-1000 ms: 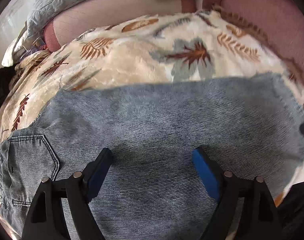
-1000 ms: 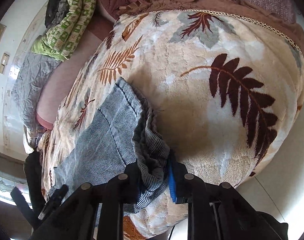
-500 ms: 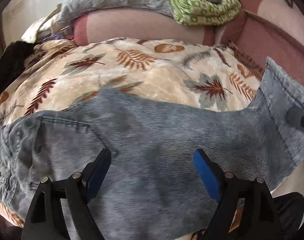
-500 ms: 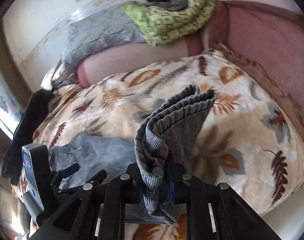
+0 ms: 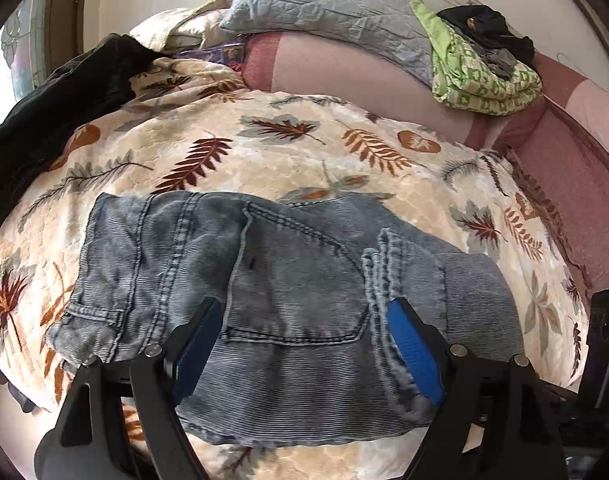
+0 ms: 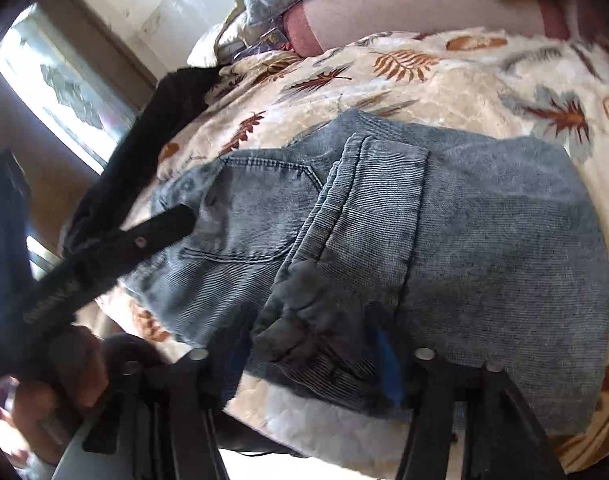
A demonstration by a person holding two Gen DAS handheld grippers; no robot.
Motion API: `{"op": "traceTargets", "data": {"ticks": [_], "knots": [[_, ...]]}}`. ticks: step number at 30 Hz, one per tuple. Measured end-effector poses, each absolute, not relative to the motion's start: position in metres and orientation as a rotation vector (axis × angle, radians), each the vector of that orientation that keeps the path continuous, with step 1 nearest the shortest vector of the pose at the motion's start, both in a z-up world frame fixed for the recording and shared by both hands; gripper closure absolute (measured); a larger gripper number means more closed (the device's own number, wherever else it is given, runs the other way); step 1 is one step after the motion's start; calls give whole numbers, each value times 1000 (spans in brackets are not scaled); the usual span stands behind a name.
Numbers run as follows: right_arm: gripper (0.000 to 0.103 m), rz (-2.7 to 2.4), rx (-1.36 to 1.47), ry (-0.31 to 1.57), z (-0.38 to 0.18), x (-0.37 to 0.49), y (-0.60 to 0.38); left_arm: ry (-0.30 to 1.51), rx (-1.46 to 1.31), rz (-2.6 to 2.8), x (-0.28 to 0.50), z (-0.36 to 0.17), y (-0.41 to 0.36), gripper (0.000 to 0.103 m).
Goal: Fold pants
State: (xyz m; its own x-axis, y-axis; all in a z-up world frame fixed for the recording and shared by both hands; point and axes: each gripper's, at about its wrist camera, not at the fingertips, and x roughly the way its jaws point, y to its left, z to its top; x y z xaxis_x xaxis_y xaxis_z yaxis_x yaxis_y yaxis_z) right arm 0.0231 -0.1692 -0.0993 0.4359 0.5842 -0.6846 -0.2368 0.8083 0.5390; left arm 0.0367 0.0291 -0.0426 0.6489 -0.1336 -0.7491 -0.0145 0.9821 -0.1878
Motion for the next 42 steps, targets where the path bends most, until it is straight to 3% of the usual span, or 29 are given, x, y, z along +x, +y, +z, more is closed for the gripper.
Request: {"op": "traceTargets", "data": {"ticks": [6, 10, 18, 22, 23, 24, 25, 26, 27, 30, 34, 36, 38, 40, 42], "knots": [[34, 453, 749, 932, -105, 11, -270, 891, -105, -183, 40, -45, -36, 18], [34, 482, 972, 1066, -154, 22, -301, 1114, 84, -106, 51, -106, -68, 17], [34, 424, 833, 986, -102, 74, -327, 900, 42, -140, 16, -62, -63, 17], [36, 342, 729, 1087, -117, 128, -324, 1024, 62, -113, 25, -95, -61, 17], [40, 333, 694, 1120, -122, 138, -321, 1040, 48, -108, 26, -103, -59, 17], [61, 323, 653, 1146, -126, 145, -316, 1018, 32, -112, 25, -103, -57, 17], [75, 309, 599, 1170, -128, 152, -308, 1013, 35, -112, 24, -103, -57, 17], [77, 283, 545, 1175, -129, 156, -302, 1011, 42, -111, 24, -104, -58, 17], [86, 271, 497, 1166, -126, 159, -297, 1010, 46, -111, 24, -105, -59, 17], [87, 184, 331, 1080, -113, 159, -283, 1004, 51, -115, 24, -106, -59, 16], [85, 129, 259, 1070, -129, 158, -280, 990, 62, -114, 23, -107, -60, 16], [72, 113, 311, 1038, -119, 149, -291, 992, 58, -115, 24, -107, -60, 16], [72, 127, 332, 996, -100, 132, -295, 990, 59, -114, 25, -107, -60, 15], [64, 192, 347, 978, -83, 112, -293, 981, 62, -112, 24, -108, -60, 15], [49, 221, 313, 983, -77, 88, -284, 977, 61, -110, 23, -108, -61, 14]]}}
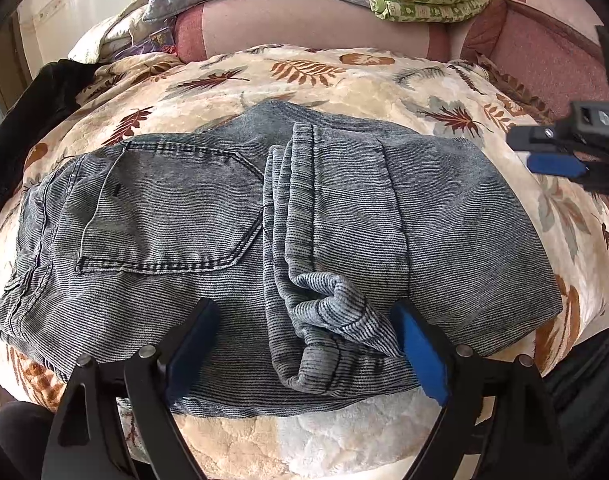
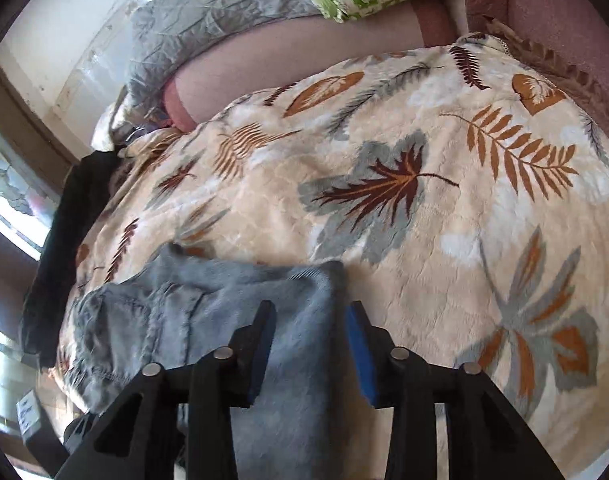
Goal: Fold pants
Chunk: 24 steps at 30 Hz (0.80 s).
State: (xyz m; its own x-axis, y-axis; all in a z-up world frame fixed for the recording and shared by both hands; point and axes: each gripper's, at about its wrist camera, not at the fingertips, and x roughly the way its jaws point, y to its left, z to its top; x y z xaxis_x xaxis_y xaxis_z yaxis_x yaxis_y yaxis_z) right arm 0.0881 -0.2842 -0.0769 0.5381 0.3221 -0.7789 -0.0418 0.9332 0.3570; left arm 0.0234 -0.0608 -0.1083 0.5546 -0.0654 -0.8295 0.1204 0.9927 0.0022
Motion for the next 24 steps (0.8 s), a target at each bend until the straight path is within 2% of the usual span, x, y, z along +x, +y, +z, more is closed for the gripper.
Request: {"op": "traceTargets", "data": {"ticks": [2, 4, 5, 11, 14, 15, 18, 24], "knots": [[42, 196, 186, 1009, -87, 71, -267, 975, 60, -114, 23, -108, -60, 14], [42, 136, 35, 1122, -122, 64, -255, 976, 63, -118, 23, -109, -61, 14], [41, 143, -3, 1101, -129, 61, -252, 975, 66, -117, 23, -108, -61, 14], [38, 152, 28, 950, -93, 24, -251, 979, 57, -118, 24, -109, -60, 14], [38, 143, -105, 1044, -128, 23, -235, 973, 54, -120, 24, -109, -60, 13], [34, 138, -86, 1008, -129, 20, -238, 971, 56, -126, 23, -109, -60, 13], [33, 129, -13, 1021, -116, 20, -246, 969, 5, -155, 19, -99, -50, 14], [33, 64, -43, 933, -87, 26, -250, 843, -54, -71, 6, -67, -14, 14]]}}
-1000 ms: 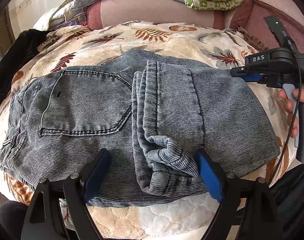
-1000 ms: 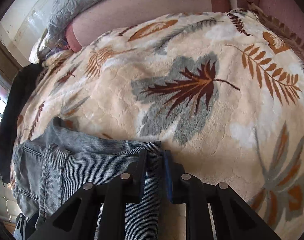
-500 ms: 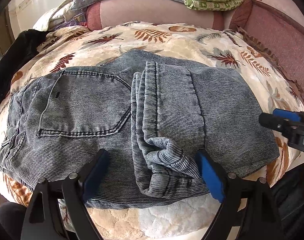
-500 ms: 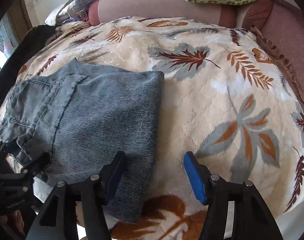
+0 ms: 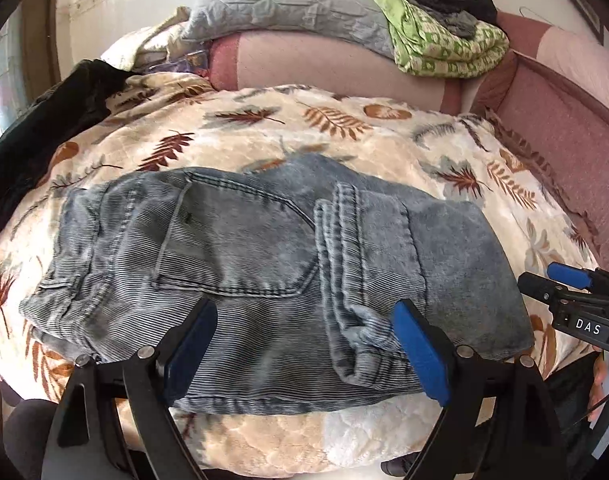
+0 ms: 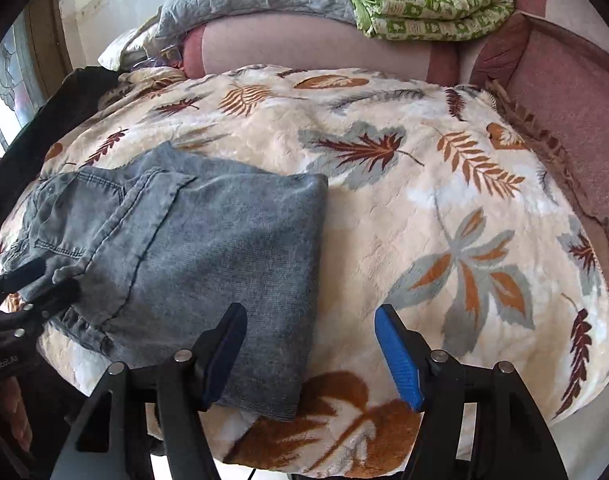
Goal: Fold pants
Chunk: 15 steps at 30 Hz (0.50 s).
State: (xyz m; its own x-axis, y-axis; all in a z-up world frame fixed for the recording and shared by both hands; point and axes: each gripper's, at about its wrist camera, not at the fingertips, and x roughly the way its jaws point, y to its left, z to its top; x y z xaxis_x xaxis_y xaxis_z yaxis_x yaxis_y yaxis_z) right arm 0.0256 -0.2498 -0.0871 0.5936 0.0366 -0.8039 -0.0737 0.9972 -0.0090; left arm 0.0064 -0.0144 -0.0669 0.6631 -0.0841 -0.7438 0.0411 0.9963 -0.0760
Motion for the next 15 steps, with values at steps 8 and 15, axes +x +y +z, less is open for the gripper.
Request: {"op": "traceTargets", "data": {"ticks": [8, 15], "knots": [[33, 0, -60, 890, -76, 39, -249, 851, -107, 6, 4, -70, 23, 14], [33, -24, -89, 867, -72, 44, -244, 862, -115, 16, 2, -77, 31, 14]]}}
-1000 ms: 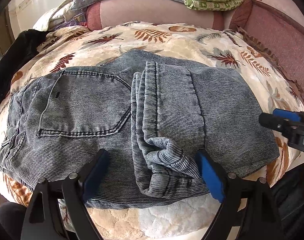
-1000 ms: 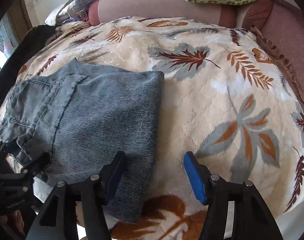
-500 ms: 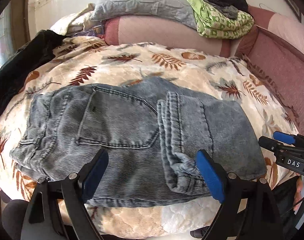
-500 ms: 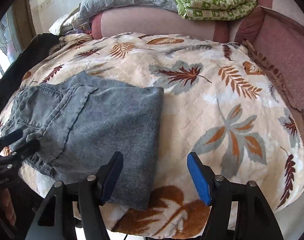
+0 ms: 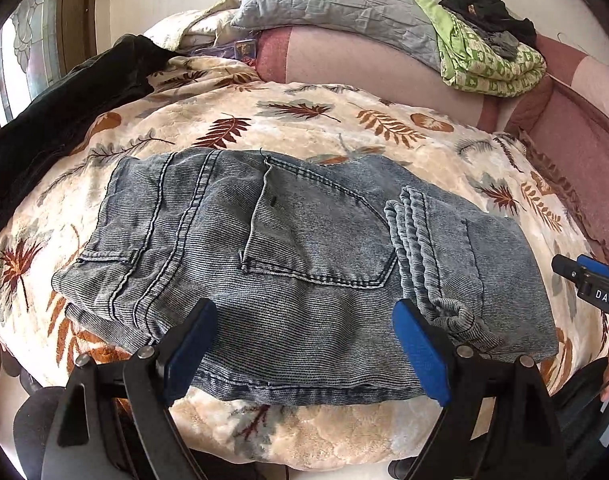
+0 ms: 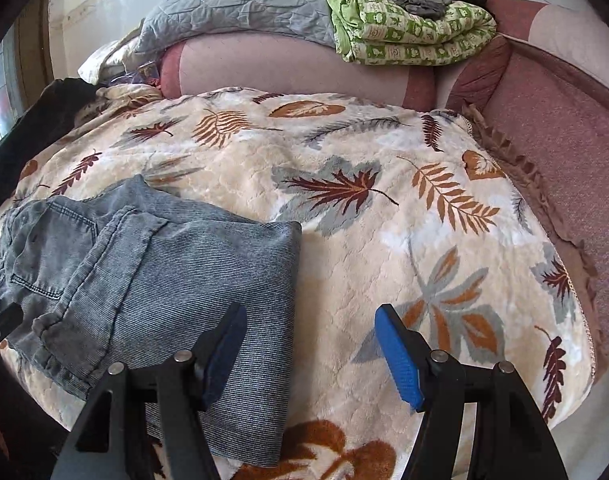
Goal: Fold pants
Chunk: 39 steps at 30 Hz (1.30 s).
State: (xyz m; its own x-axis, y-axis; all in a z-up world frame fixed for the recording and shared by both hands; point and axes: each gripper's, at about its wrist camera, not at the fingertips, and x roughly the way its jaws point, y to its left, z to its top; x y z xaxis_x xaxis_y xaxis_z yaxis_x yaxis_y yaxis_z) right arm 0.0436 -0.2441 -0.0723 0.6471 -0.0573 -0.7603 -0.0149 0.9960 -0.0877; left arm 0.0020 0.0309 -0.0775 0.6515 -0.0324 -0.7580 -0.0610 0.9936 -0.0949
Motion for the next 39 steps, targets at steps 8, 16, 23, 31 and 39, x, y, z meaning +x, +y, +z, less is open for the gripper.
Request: {"op": "traceTargets", "data": {"ticks": [8, 16, 23, 31, 39], "knots": [[33, -33, -77, 871, -75, 46, -246, 861, -114, 15, 3, -79, 30, 14], [33, -36, -47, 841, -79, 48, -252, 841, -112, 44, -1, -70, 36, 14], [26, 60, 151, 712, -65, 40, -275, 770, -355, 175, -22, -45, 99, 13], [26, 123, 215, 731, -71, 47, -272, 797, -881, 227, -55, -73, 199, 14], [26, 129, 221, 727, -73, 45, -271, 808, -1006, 164, -32, -98, 213, 14]]}}
